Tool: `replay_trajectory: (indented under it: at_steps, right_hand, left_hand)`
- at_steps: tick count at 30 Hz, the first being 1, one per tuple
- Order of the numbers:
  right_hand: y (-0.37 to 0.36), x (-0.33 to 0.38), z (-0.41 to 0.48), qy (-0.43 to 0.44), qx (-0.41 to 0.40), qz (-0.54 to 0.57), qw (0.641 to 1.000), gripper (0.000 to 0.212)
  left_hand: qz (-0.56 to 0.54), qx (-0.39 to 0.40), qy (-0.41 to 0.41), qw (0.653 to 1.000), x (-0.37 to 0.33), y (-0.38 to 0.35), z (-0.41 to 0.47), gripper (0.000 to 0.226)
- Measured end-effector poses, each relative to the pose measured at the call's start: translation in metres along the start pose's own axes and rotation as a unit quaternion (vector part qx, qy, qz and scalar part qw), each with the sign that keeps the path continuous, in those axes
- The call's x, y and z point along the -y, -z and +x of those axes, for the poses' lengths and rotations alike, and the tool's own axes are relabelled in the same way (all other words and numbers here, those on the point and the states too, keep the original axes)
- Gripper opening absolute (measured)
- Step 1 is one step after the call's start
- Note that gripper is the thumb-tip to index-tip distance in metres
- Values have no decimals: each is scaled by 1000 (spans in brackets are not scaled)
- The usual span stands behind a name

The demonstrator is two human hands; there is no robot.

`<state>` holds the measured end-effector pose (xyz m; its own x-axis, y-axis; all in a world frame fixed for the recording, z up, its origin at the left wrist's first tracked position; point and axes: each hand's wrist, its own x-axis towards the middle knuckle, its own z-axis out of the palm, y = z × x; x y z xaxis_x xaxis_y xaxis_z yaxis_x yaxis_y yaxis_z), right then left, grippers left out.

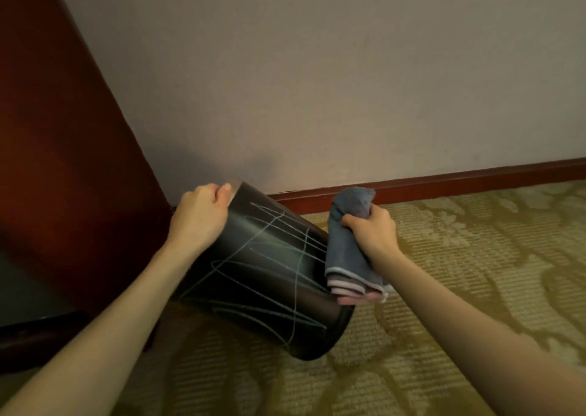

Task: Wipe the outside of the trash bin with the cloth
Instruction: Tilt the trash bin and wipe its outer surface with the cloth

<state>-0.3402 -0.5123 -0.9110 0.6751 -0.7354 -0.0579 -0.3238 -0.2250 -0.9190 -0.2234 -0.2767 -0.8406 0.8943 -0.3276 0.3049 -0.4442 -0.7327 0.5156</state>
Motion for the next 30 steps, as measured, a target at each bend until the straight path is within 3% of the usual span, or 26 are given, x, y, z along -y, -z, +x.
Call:
replay_trajectory:
  at_steps: [5, 14, 19, 24, 30]
  right_hand:
    - [-32, 14, 20, 14, 60, -110, 992, 38]
    - [-58, 20, 63, -44, 103, -210, 971, 54]
    - [-66, 23, 48, 8, 56, -257, 965, 47]
    - [-61, 31, 16, 85, 8, -219, 972, 24]
    - [-67, 27, -36, 194, -118, -213, 950, 28]
  left_hand:
    - [1, 41, 26, 999, 10, 3, 6, 60]
    - [31, -22, 2, 999, 35, -1, 7, 46]
    - [89, -57, 29, 994, 38, -7, 10, 46]
    - [116, -72, 53, 989, 38, -13, 14, 50]
    - [140, -82, 86, 983, 43, -18, 23, 56]
